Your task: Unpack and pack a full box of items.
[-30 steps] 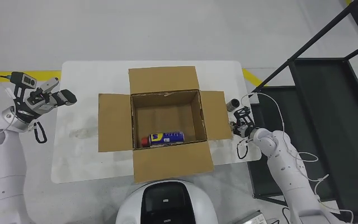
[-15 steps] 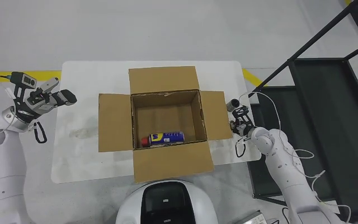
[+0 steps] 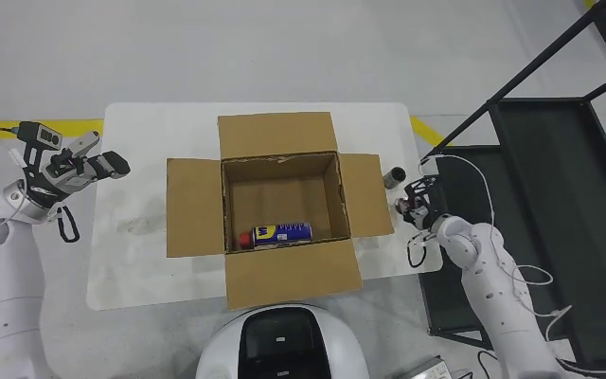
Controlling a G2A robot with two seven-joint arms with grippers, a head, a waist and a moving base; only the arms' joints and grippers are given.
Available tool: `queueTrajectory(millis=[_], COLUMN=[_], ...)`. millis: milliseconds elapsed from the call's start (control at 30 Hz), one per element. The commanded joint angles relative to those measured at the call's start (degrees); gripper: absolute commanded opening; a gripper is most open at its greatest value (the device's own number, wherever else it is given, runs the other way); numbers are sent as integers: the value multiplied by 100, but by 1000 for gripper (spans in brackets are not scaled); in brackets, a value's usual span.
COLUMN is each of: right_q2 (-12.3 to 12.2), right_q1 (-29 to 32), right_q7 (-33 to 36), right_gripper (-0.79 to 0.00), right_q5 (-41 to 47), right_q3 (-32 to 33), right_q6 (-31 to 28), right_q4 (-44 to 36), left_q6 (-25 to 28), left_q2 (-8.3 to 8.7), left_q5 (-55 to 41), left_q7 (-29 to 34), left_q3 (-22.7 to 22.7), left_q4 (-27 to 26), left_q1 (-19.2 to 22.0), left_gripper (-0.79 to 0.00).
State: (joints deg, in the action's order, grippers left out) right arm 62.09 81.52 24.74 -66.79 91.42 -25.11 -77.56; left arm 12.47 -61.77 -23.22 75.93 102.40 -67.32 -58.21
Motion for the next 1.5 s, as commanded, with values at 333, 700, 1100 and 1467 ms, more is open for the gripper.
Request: queueTrajectory(millis=[333,700,1100,1467], right_q2=[-104,5,369,728], right_q1=[1029,-166,-1986,-2927], right_q7=[119,868,1661,1664], right_gripper=[-785,-785,-785,-785], right_q5=[288,-187,-234,-63], right_q3=[600,-1300,-3316,-4267], right_q6=[-422,-586,-381,-100], right_q4=[-2780,-3152,-1588,-25], left_q6=[0,0,0,0], left_q2=[0,0,0,0], left_q5=[0,0,0,0], left_q7=[0,0,0,0], left_q3=[0,0,0,0], left_q4=[0,0,0,0], left_q1=[0,0,0,0], left_gripper=[0,0,0,0])
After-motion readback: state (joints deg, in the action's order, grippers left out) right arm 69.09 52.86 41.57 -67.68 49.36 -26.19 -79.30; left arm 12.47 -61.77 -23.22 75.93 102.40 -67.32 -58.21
